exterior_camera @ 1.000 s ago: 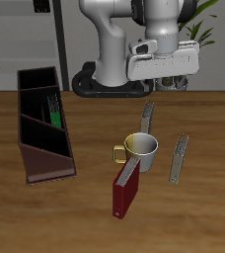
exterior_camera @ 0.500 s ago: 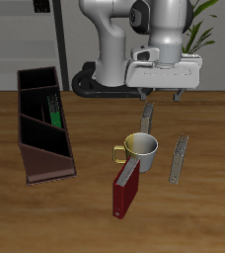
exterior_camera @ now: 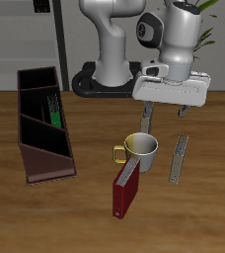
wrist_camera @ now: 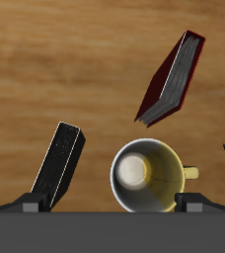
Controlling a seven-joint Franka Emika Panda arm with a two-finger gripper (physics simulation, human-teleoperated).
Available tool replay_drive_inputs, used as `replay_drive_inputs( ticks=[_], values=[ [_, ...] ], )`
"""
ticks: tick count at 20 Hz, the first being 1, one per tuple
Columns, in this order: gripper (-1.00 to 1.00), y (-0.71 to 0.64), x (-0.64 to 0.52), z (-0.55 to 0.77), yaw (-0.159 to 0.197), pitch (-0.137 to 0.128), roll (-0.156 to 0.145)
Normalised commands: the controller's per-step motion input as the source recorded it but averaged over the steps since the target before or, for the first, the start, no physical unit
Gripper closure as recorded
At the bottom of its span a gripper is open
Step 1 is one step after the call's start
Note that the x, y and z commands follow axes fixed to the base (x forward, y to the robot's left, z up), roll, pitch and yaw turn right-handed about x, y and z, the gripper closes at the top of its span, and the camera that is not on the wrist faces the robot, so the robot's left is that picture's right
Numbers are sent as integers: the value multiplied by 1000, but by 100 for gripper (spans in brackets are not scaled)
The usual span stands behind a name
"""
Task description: Place the green book into the right desk caddy's front compartment and place the left yellow book into the right desk caddy's right compartment and place the red book into the right desk caddy's right compartment
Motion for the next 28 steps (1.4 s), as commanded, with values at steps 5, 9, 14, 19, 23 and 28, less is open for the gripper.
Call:
replay_drive_inputs(
  ticks=[5, 9, 14, 19, 23, 28],
  values=[
    [-100, 212, 142, -211, -68, 39, -16],
    [-100, 307, 65, -76, -58, -9, 0],
    [-100, 355, 128, -76, -33, 20, 33],
    [-100, 223, 42, -131, -25, 10, 53],
    [-100, 30, 195, -163, -21, 13, 6],
    [-100, -36, 210, -261, -31, 43, -2]
  ],
)
